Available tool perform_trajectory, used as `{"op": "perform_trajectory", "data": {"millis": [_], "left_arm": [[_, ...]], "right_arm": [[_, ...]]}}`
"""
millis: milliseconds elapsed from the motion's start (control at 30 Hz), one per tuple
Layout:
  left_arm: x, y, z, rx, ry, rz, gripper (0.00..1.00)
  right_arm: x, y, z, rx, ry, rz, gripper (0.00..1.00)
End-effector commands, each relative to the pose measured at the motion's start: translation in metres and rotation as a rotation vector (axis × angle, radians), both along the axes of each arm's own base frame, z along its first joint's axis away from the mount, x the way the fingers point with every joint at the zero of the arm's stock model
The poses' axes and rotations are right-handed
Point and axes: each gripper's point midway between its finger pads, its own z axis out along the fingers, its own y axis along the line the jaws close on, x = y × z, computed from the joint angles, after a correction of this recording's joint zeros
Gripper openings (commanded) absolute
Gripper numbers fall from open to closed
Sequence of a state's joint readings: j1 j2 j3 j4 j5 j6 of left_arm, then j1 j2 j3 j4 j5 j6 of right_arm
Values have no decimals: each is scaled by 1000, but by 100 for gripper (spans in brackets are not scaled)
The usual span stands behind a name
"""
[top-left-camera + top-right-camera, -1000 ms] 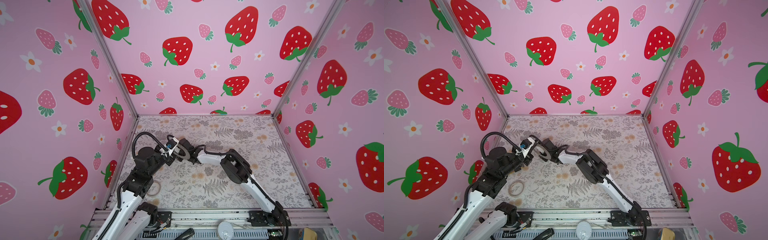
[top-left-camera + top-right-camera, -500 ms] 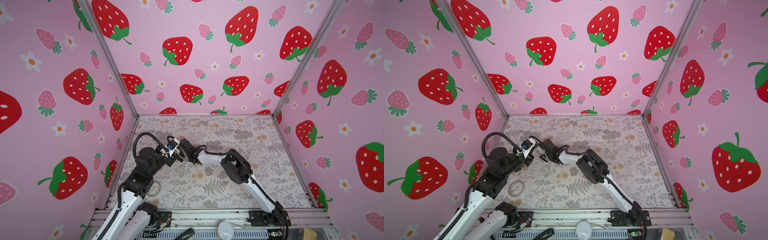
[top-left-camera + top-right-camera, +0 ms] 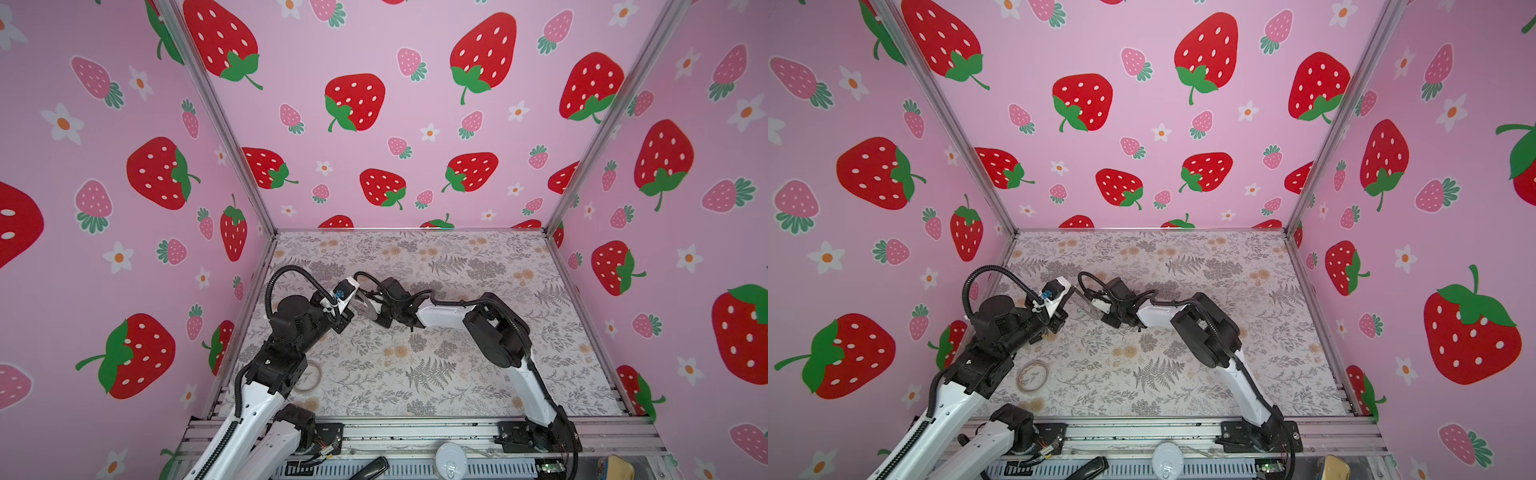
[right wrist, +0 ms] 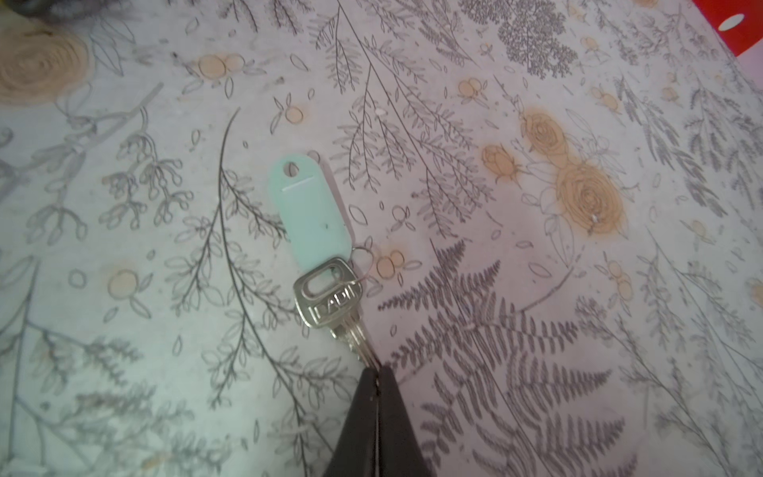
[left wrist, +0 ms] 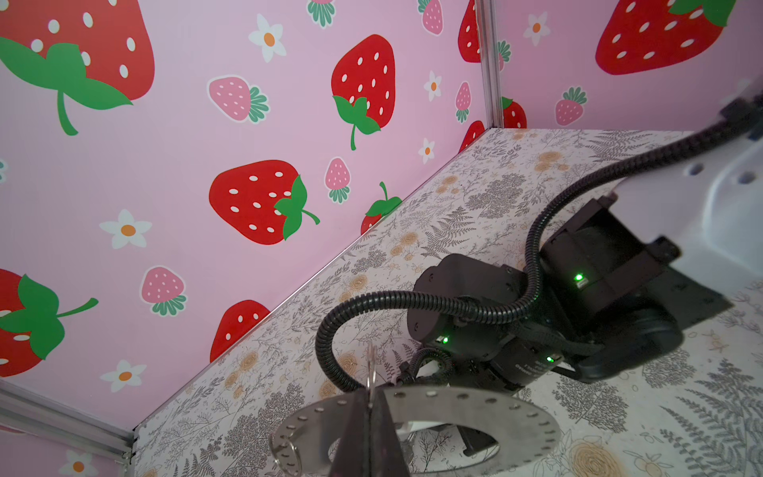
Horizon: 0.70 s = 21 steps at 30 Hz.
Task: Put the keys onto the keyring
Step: 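Close the right gripper on the key's ring end near the green tag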
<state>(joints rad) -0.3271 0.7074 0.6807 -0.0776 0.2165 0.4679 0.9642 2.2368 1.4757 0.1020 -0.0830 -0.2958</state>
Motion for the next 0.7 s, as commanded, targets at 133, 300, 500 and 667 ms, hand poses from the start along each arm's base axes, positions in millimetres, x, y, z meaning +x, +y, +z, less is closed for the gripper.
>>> {"op": "perform_trajectory", "data": {"millis": [133, 300, 500, 667], "left_arm": [[-1, -1, 11, -6, -52, -6, 0], [-1, -1, 11, -5, -51, -8, 0], [0, 1, 9, -7, -54, 6, 0], [-1, 0, 12, -18, -59, 2, 0]], "right_arm": [[-5, -86, -34, -198, 53, -21, 9], [-6, -123, -38, -237, 63, -29, 12], [-6, -108, 2, -58, 97, -36, 24], [-12, -52, 16, 42, 145, 19, 34]]}}
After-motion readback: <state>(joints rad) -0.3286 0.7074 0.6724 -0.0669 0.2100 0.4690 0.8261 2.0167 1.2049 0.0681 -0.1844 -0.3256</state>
